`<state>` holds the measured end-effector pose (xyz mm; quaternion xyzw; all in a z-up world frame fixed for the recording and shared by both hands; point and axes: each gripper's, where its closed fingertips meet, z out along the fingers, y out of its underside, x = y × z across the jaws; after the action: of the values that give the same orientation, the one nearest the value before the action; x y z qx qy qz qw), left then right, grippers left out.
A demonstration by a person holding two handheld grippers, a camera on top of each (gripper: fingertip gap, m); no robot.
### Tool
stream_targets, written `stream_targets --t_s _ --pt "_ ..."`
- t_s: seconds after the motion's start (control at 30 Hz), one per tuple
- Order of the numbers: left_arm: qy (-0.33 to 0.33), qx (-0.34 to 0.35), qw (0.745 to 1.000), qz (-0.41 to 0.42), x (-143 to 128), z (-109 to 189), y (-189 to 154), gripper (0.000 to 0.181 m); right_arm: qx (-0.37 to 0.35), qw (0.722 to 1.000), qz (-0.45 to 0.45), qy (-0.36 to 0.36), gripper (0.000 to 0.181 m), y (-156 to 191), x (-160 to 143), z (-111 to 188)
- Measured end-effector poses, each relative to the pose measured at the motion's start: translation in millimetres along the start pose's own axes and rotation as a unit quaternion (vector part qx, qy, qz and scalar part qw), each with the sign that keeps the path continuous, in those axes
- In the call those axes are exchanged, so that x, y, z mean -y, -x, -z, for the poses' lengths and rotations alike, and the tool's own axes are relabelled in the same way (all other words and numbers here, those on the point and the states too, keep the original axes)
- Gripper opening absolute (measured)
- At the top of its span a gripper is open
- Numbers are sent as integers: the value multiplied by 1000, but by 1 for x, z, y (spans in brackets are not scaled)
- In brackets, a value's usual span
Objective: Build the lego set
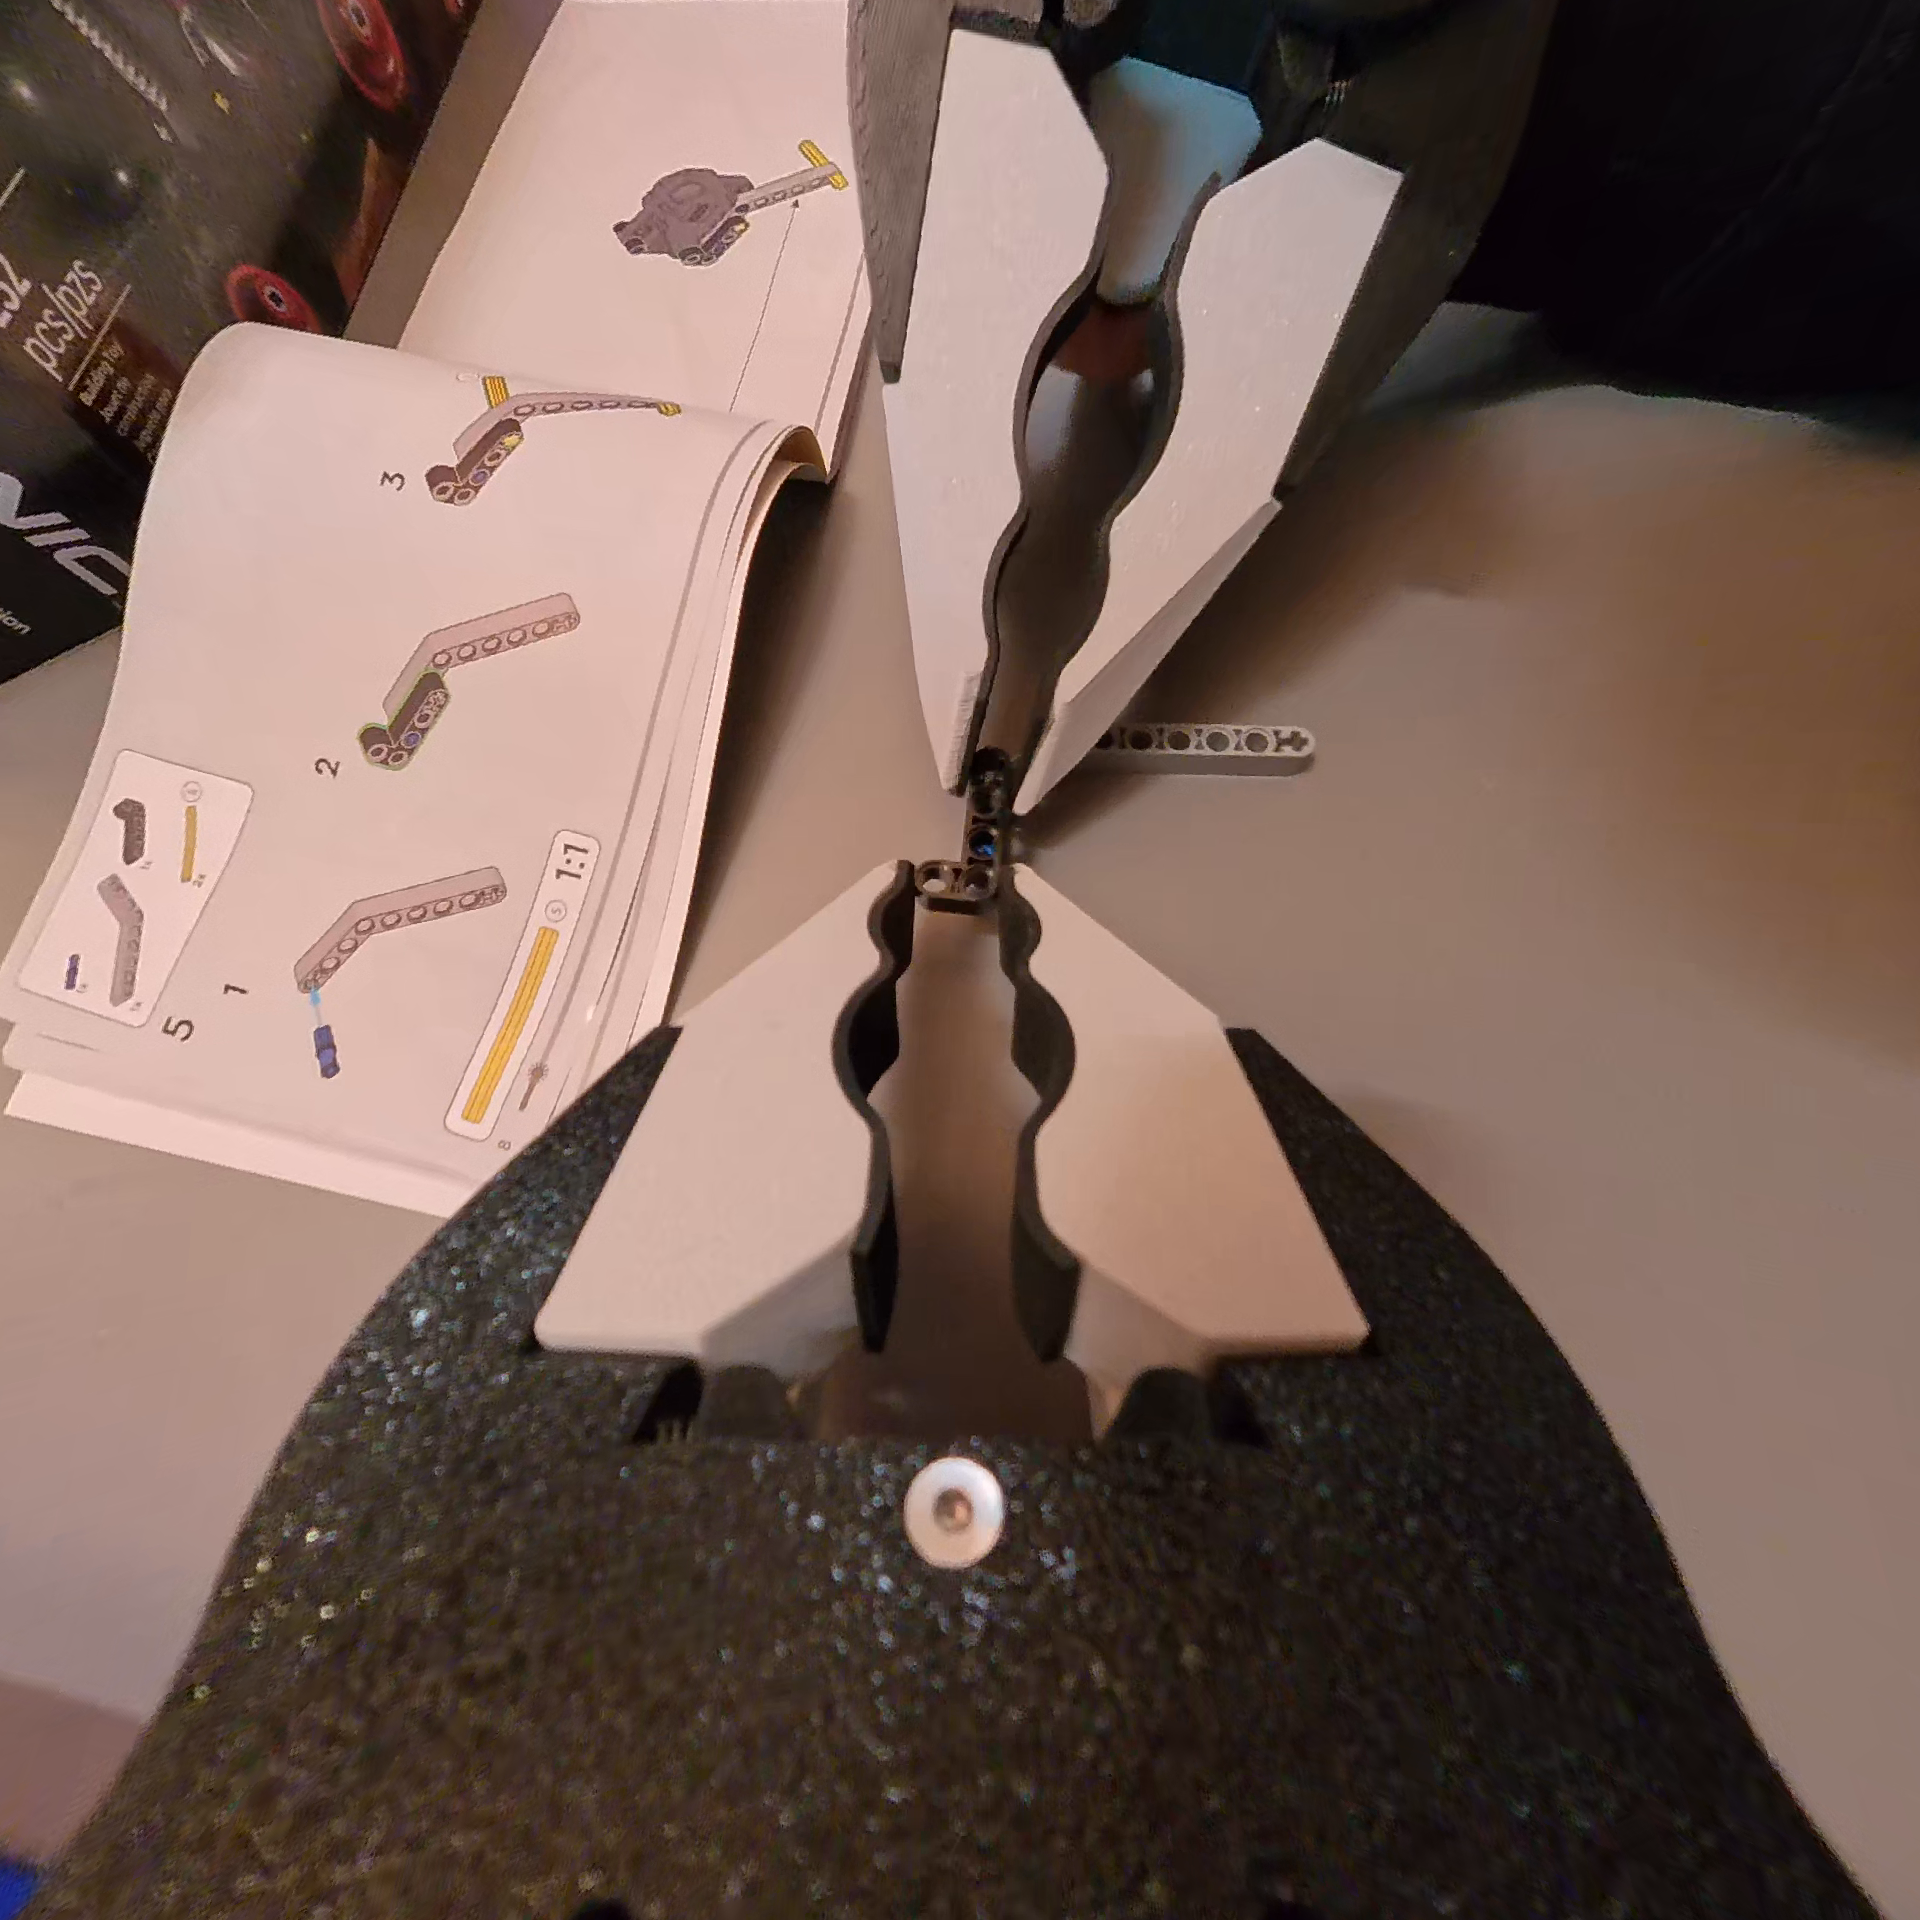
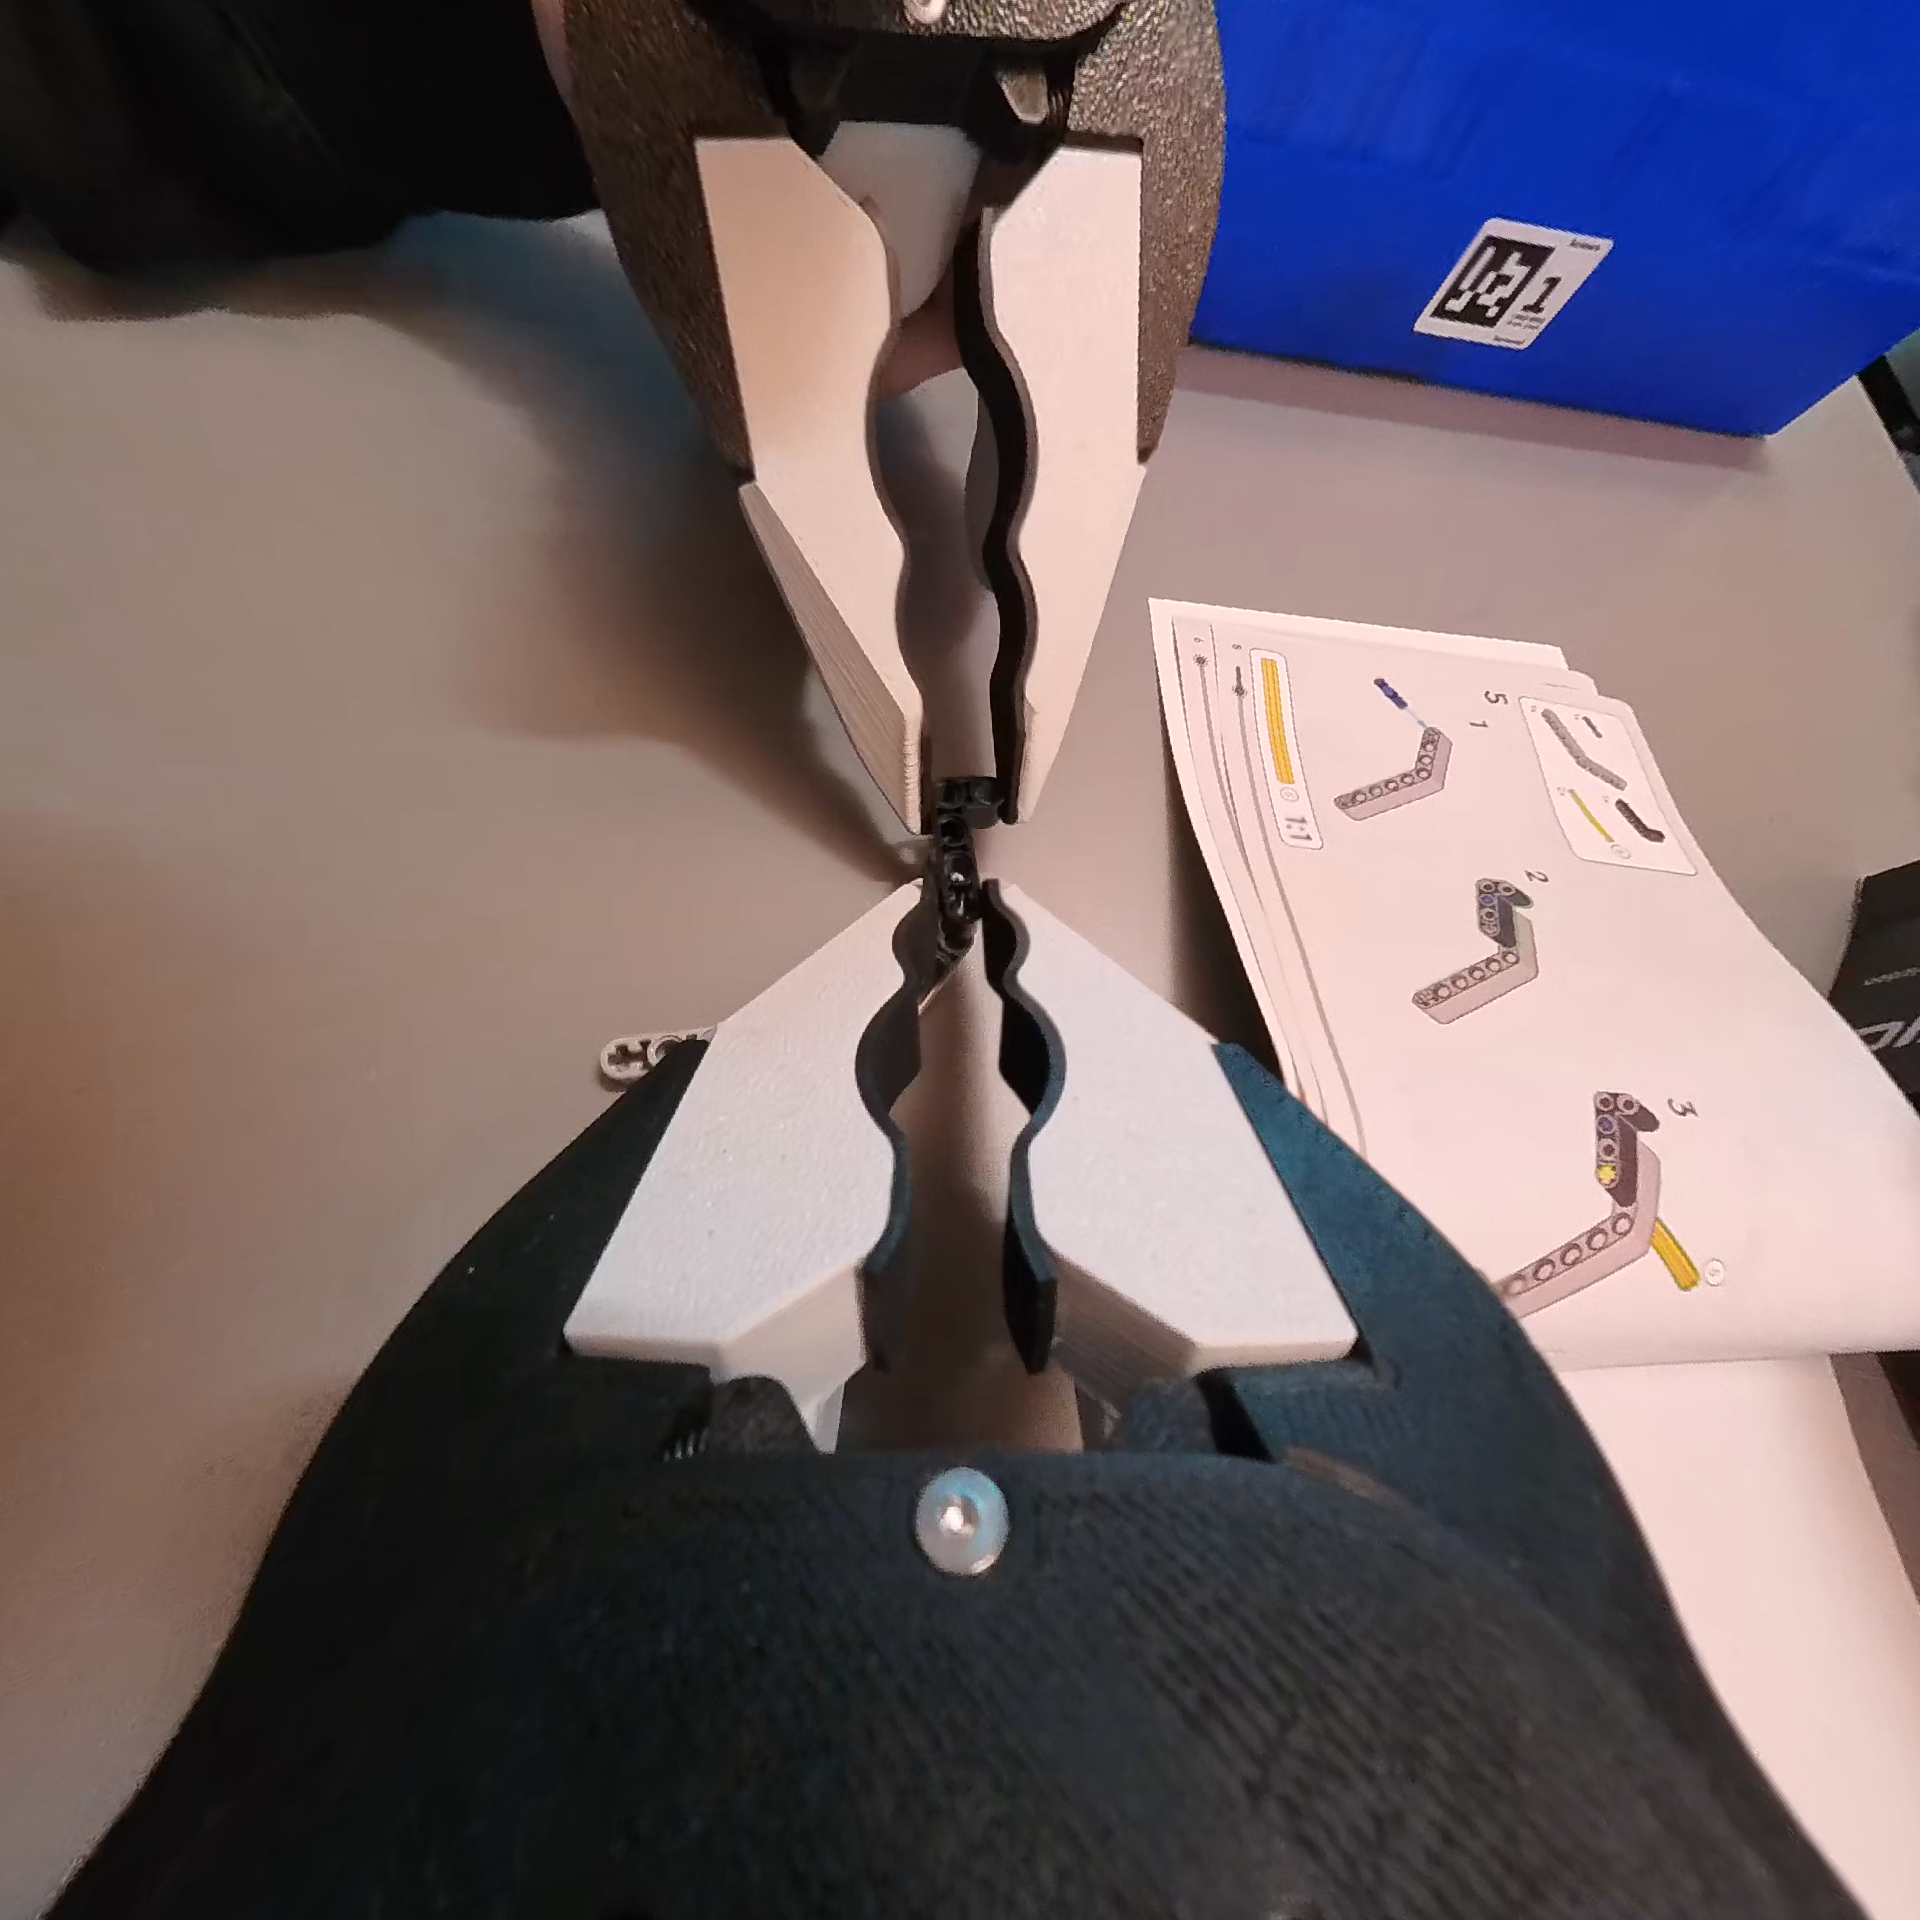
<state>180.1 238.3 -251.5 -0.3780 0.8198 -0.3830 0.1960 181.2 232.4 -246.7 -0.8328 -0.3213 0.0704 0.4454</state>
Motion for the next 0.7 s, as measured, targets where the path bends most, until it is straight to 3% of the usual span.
stream_targets --t_s 0.17,0.7 --pt "6 2 1000 -5 -1 0 0 12 -14 999 26 27 6 1 0 0" --pt "38 6 999 -9 -7 -5 -2 13 15 1000 4 10 6 4 -6 -5"
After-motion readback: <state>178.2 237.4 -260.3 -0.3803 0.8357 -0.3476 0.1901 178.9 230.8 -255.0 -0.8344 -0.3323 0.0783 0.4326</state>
